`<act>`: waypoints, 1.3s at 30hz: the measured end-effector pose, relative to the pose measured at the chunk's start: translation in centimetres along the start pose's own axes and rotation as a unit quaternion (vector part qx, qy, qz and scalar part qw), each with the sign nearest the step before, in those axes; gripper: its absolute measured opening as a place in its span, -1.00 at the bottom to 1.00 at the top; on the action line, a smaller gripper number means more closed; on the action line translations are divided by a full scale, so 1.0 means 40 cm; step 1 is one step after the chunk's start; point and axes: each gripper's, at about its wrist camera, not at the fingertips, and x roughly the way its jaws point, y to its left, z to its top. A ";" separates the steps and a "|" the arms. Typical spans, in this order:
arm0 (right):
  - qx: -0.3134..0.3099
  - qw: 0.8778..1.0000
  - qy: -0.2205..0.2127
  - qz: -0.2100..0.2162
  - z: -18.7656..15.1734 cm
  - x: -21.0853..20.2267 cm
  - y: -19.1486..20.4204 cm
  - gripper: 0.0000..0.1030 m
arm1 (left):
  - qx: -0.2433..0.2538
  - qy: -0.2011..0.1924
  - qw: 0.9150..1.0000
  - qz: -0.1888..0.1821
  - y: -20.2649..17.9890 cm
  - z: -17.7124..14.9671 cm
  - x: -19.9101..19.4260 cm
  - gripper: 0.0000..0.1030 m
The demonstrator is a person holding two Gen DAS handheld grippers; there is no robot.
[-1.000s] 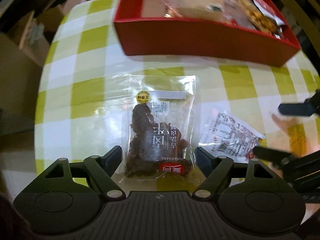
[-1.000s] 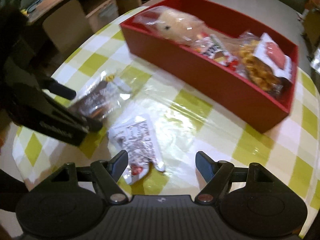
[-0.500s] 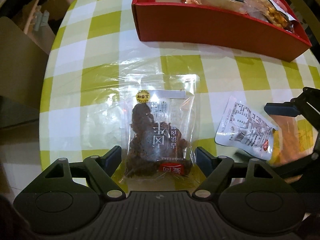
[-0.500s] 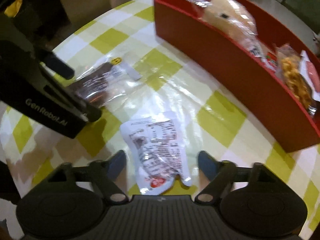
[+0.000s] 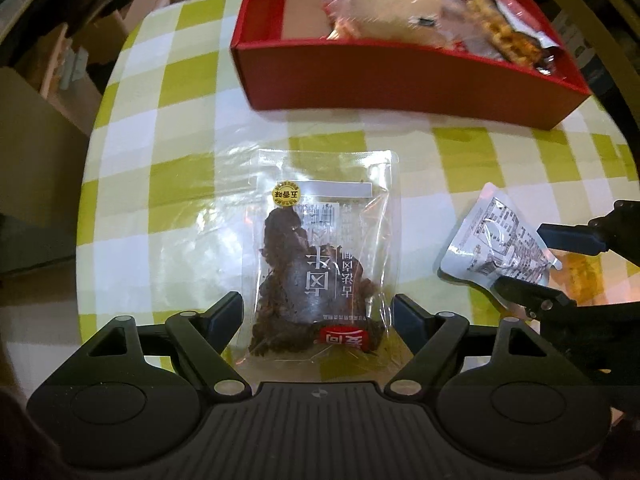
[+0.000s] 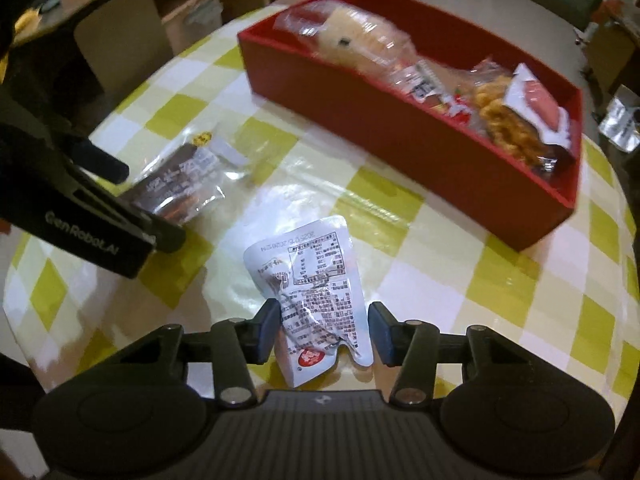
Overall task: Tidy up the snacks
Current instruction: 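Carry the jerky bag and white packet over the red tray with both tools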
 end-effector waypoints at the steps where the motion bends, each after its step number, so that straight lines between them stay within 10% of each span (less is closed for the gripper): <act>1: 0.003 1.000 -0.003 -0.001 -0.001 -0.005 -0.003 0.06 | 0.001 -0.002 1.000 0.000 -0.002 0.001 -0.002 0.64; 39: 0.134 0.977 -0.162 0.036 0.072 -0.208 -0.148 0.06 | -0.035 -0.109 0.993 -0.040 -0.085 0.122 -0.164 0.64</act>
